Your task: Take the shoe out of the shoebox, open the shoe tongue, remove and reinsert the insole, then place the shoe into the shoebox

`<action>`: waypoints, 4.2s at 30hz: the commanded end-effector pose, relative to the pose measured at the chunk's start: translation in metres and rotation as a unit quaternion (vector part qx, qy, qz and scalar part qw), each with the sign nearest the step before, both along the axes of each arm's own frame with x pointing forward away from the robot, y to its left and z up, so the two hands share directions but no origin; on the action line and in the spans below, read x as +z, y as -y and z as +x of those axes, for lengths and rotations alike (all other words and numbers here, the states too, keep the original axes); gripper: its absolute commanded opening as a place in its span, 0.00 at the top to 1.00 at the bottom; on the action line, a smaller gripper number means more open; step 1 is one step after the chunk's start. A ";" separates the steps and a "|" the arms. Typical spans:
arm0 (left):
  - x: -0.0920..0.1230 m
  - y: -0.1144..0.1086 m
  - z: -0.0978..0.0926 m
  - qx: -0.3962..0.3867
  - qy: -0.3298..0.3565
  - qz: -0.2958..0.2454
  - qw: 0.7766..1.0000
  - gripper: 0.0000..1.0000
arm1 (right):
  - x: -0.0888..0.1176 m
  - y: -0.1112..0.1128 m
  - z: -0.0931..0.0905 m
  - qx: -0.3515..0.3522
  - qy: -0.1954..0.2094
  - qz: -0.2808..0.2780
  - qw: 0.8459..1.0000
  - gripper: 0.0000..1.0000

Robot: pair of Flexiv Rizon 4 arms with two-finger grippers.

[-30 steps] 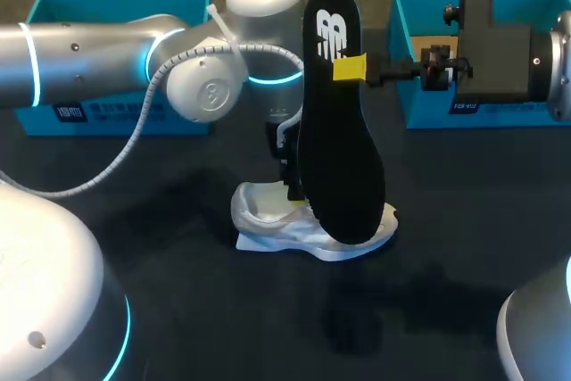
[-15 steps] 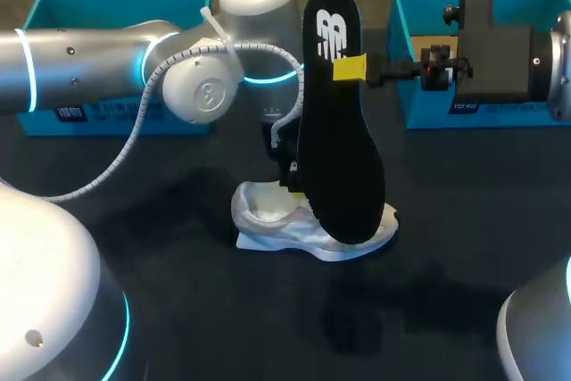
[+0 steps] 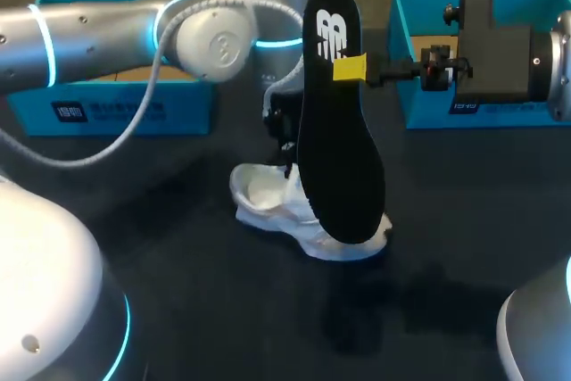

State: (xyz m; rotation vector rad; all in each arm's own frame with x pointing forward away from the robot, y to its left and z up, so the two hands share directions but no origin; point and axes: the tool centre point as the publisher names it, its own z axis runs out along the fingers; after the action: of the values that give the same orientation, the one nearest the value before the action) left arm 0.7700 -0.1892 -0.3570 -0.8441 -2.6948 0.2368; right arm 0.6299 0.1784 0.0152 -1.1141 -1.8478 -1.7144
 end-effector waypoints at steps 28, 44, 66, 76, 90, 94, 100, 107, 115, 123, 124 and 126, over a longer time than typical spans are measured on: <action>0.034 0.011 -0.015 -0.239 -0.048 0.006 0.970 1.00 | 0.003 -0.003 -0.013 -0.028 0.008 0.016 0.999 1.00; 0.036 0.010 0.003 -0.442 -0.107 0.090 0.886 1.00 | 0.003 -0.003 -0.013 -0.028 0.008 0.016 0.999 1.00; 0.002 0.027 0.023 -0.488 -0.102 0.157 0.853 1.00 | 0.003 -0.003 -0.013 -0.028 0.008 0.016 0.999 1.00; 0.004 0.016 0.005 -0.481 -0.096 0.165 0.856 1.00 | 0.003 -0.003 -0.013 -0.028 0.008 0.016 0.999 1.00; -0.007 0.003 -0.010 -0.474 -0.101 0.167 0.858 1.00 | 0.003 -0.003 -0.013 -0.028 0.008 0.016 0.999 1.00; -0.013 0.000 -0.011 -0.474 -0.105 0.167 0.858 1.00 | 0.003 -0.003 -0.013 -0.028 0.008 0.016 0.999 1.00; -0.020 0.000 -0.012 -0.480 -0.110 0.167 0.854 1.00 | 0.003 -0.003 -0.013 -0.028 0.008 0.016 0.999 1.00; -0.024 0.002 -0.016 -0.493 -0.108 0.168 0.847 0.64 | 0.003 -0.003 -0.013 -0.028 0.008 0.016 0.999 1.00; -0.013 0.001 -0.015 -0.491 -0.090 0.154 0.853 0.00 | 0.003 -0.003 -0.013 -0.028 0.008 0.016 0.999 1.00; 0.018 0.009 0.003 -0.465 -0.031 0.108 0.878 0.00 | 0.003 -0.003 -0.013 -0.028 0.008 0.016 0.999 1.00; 0.022 0.010 0.006 -0.461 -0.024 0.097 0.882 0.00 | 0.003 -0.003 -0.013 -0.028 0.008 0.016 0.999 1.00; 0.030 0.012 0.012 -0.453 -0.010 0.076 0.888 0.00 | 0.003 -0.003 -0.013 -0.028 0.008 0.016 0.999 1.00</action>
State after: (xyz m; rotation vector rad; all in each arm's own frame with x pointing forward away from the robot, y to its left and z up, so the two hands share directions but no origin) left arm 0.7798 -0.2162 -0.3442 -1.8265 -1.8868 -0.2805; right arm 0.6299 0.1784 0.0152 -1.1140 -1.8478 -1.7142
